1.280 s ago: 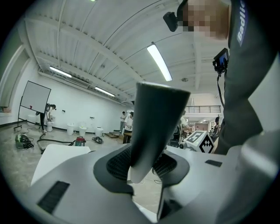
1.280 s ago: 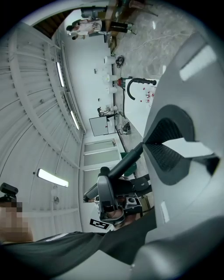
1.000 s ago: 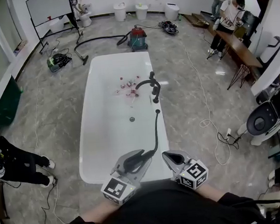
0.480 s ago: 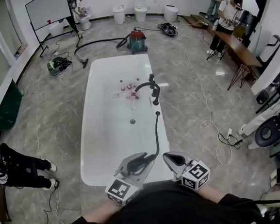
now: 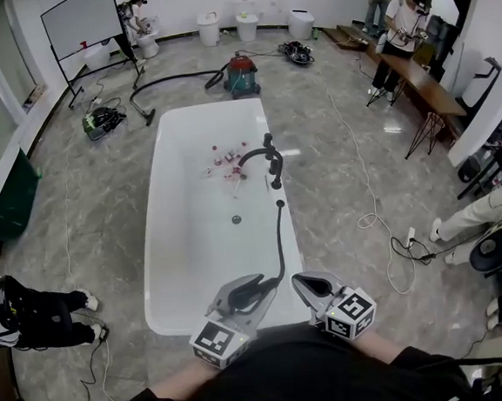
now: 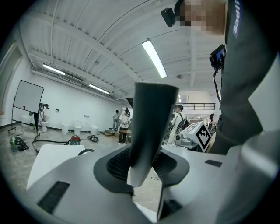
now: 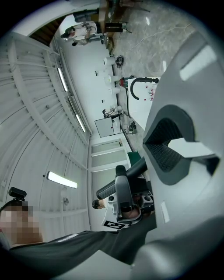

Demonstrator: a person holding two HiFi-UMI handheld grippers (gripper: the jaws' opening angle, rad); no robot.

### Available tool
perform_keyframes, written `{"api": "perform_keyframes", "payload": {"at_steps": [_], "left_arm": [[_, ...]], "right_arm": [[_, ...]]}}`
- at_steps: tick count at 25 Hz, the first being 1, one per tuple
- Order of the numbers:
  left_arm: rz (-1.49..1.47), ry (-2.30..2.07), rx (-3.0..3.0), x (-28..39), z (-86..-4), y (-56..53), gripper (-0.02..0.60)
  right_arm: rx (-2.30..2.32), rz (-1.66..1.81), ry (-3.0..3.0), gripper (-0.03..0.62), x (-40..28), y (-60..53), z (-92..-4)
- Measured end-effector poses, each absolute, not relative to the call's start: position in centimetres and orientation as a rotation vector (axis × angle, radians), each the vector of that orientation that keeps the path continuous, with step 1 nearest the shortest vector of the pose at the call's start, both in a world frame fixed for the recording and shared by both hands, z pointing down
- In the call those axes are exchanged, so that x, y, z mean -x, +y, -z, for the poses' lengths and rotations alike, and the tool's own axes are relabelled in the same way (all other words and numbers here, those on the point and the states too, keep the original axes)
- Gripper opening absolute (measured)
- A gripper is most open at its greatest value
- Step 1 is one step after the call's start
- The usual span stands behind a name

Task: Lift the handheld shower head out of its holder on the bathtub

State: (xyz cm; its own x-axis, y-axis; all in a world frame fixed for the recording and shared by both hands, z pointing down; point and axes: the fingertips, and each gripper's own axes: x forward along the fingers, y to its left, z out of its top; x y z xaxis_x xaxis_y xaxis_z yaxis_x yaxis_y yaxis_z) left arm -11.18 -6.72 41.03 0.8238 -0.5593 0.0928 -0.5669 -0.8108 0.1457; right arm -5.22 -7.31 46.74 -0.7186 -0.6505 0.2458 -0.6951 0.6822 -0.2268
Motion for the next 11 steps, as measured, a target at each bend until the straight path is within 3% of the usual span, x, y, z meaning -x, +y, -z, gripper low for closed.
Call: {"api": "perform_keyframes", "payload": {"at_steps": [11], "left_arm": [[-0.104,-0.869,-2.846,10.43,-41.5,-5.86,0.127]], "right_arm": [[-1.115,-0.466,-2.742,0.002,4.66,-6.37,-46.97]]}}
